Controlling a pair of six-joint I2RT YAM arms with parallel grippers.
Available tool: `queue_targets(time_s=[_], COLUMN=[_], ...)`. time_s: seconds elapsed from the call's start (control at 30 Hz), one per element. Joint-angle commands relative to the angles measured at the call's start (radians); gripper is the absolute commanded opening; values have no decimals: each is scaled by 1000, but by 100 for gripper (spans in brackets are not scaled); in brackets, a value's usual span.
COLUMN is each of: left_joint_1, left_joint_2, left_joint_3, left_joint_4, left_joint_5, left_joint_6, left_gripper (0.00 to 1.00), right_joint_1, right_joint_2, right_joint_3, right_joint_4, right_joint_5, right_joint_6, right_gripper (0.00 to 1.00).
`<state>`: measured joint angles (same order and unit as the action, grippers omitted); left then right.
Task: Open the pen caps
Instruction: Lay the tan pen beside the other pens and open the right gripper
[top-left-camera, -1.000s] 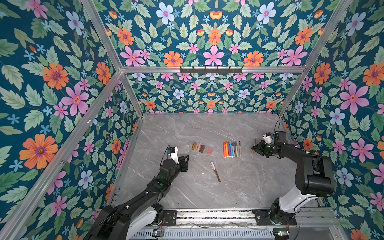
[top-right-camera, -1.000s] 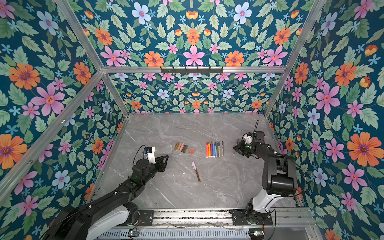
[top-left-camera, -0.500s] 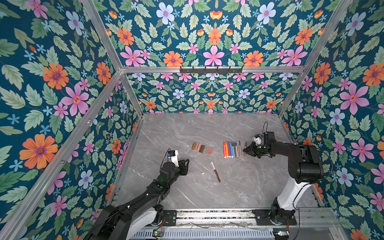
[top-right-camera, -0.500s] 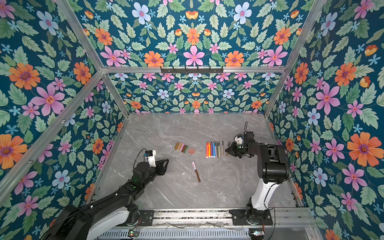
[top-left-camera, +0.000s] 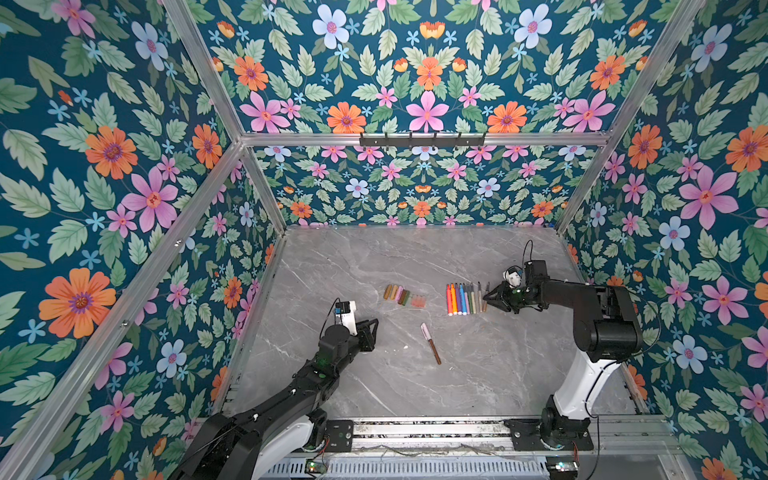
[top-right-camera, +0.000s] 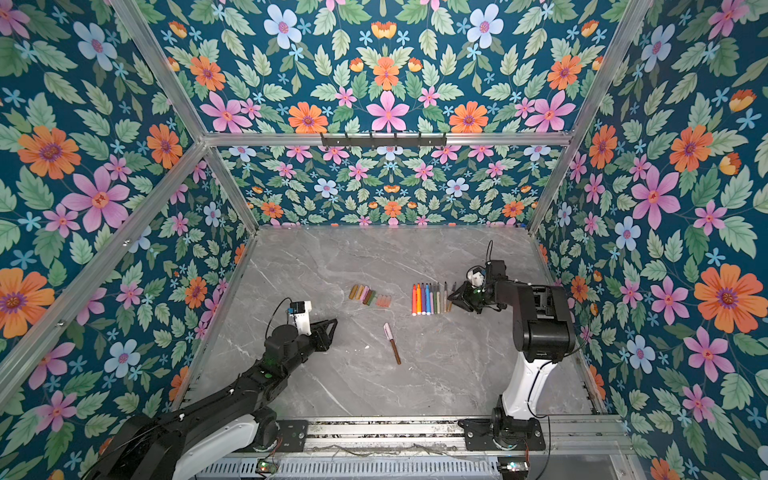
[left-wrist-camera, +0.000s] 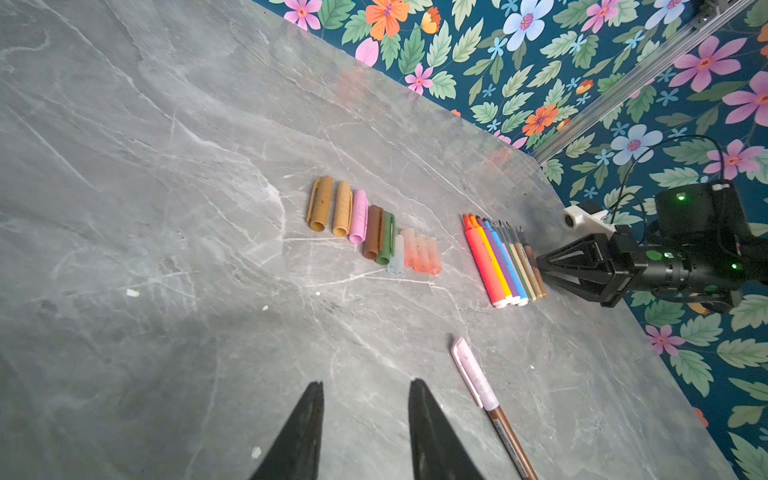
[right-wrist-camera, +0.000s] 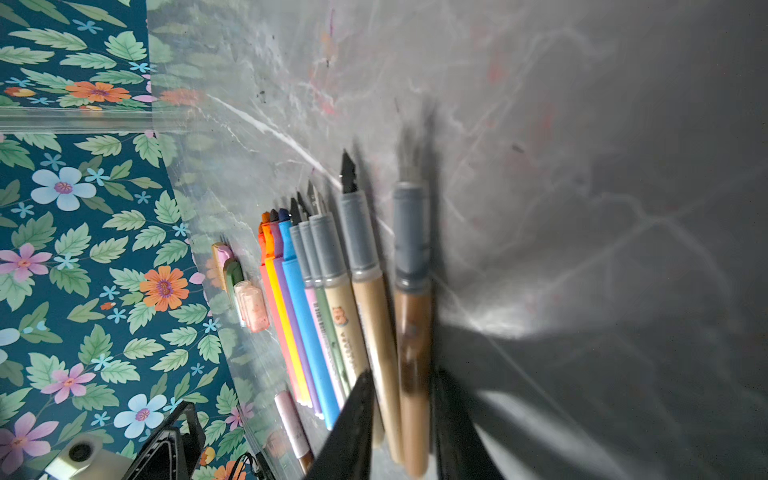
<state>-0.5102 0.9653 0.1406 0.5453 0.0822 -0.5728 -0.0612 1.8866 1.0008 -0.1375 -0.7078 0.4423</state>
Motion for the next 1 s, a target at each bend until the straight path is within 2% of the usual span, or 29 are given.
queue_targets(time_s=[0.0, 0.17, 0.33, 0.5, 0.63, 0.97], left_joint_1=[0, 0, 0, 0, -1, -1], left_joint_2=[6, 16, 28, 52, 74, 78], left_joint_3=[3, 5, 10, 22, 33, 33], left_joint_4=[21, 21, 21, 21, 21, 22], left_joint_5=[10, 13, 14, 19, 22, 24], left_joint_6=[-1, 0, -2, 0, 1, -1], left_gripper=[37, 37, 37, 38, 38, 38], right_joint_1=[-1, -1, -2, -2, 0, 18], right_joint_2=[-13, -17, -26, -23, -22, 47], right_joint_3=[-24, -29, -38, -38, -39, 42], right_joint_4=[-21, -15, -6, -10, -10, -104], right_joint_5=[67, 67, 76, 76, 76, 56], right_joint_6=[-7, -5, -1, -1, -1, -32], right_gripper=[36, 37, 33, 19, 12, 14])
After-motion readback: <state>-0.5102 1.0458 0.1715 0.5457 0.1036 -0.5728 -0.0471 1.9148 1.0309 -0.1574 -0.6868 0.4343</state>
